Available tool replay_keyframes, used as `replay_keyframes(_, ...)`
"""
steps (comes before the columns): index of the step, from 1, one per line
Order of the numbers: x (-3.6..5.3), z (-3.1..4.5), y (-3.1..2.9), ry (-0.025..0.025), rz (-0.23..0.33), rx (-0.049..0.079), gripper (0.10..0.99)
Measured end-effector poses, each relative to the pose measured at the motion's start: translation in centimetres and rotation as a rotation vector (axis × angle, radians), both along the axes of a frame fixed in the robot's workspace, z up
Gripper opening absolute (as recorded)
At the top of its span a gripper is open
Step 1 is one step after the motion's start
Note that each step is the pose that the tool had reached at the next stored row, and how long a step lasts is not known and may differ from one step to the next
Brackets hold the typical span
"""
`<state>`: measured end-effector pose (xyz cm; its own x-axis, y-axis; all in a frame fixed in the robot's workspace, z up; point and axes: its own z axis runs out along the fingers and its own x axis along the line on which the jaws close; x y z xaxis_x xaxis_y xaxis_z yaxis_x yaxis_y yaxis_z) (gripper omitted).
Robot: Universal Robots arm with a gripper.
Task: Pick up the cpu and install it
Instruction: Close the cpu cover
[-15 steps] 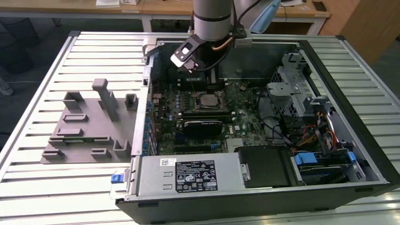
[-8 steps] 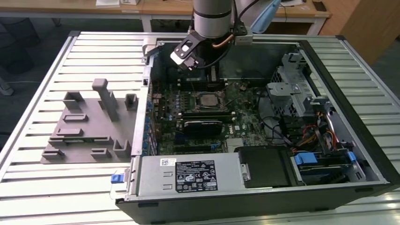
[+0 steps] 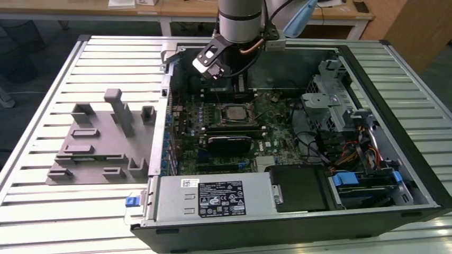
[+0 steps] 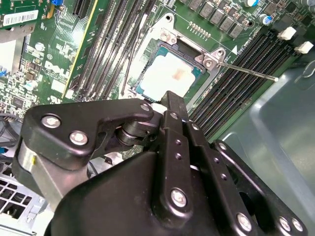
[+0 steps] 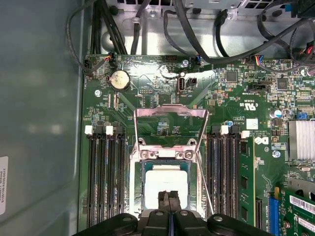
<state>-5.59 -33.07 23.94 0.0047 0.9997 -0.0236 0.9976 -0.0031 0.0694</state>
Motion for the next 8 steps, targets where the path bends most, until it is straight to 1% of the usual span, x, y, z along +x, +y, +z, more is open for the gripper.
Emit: replay_keyframes(8,0.00,0.81,0.01,-0.0001,0.000,0.000,0.106)
